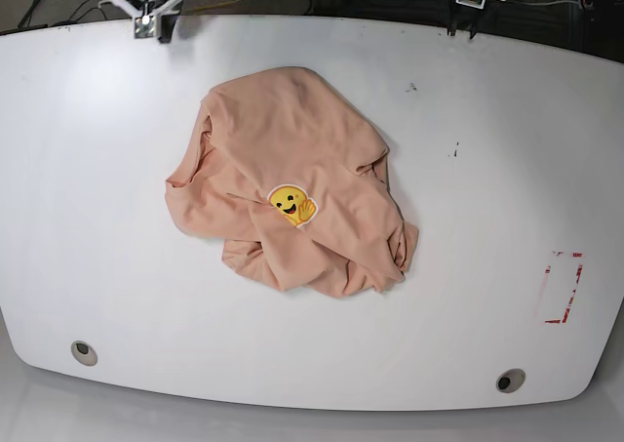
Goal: Layout the t-shirt on the table in an organized manner, then fold the t-shirt properly
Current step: 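Lower both grippers toward the crumpled peach t-shirt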
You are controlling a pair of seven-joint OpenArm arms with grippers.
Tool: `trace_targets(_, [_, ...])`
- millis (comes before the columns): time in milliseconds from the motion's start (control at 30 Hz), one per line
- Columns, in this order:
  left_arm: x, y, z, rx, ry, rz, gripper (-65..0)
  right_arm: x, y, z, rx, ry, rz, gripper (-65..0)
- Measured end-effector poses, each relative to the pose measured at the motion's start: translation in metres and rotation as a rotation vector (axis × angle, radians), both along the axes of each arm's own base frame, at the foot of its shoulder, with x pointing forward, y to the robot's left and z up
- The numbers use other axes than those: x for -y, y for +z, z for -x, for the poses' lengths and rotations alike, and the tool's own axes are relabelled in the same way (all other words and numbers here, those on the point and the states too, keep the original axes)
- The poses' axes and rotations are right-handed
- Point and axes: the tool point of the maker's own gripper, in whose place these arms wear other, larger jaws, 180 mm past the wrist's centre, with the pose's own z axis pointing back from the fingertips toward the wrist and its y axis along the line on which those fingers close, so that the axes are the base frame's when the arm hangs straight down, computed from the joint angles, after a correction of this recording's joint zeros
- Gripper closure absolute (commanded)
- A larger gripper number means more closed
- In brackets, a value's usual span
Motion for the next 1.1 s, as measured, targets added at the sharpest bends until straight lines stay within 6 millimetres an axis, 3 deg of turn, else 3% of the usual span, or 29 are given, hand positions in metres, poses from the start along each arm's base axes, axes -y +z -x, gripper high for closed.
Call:
trace_targets(133, [0.003,0.011,-0.013,0.067,-0.037,0.005,-10.2,0.022,0.021,-0.019,0.072,-0.042,0.051,-2.0])
trace_targets(533, [-0.005,0.015,-0.054,0.172,-0.083,-0.005,-11.8,0.057,0.017,-0.049,0.016,-0.168,0.079,-2.2])
trace_targets(833, [-0.014,0.024,-0.100,0.269,-0.016,0.064,-13.0,0.058,0.013,-0.086,0.037,-0.202,0.028,-1.6])
trace_targets(1000, [-0.021,0.016,-0.120,0.272,0.083,0.154,-12.7,0.057,0.015,-0.111,0.077,-0.207,0.003,-2.0])
trace_targets(1100, [-0.019,0.001,-0.126,0.215,0.171,0.252,-12.9,0.049,0.009,-0.114,0.052,-0.197,-0.015,-3.9])
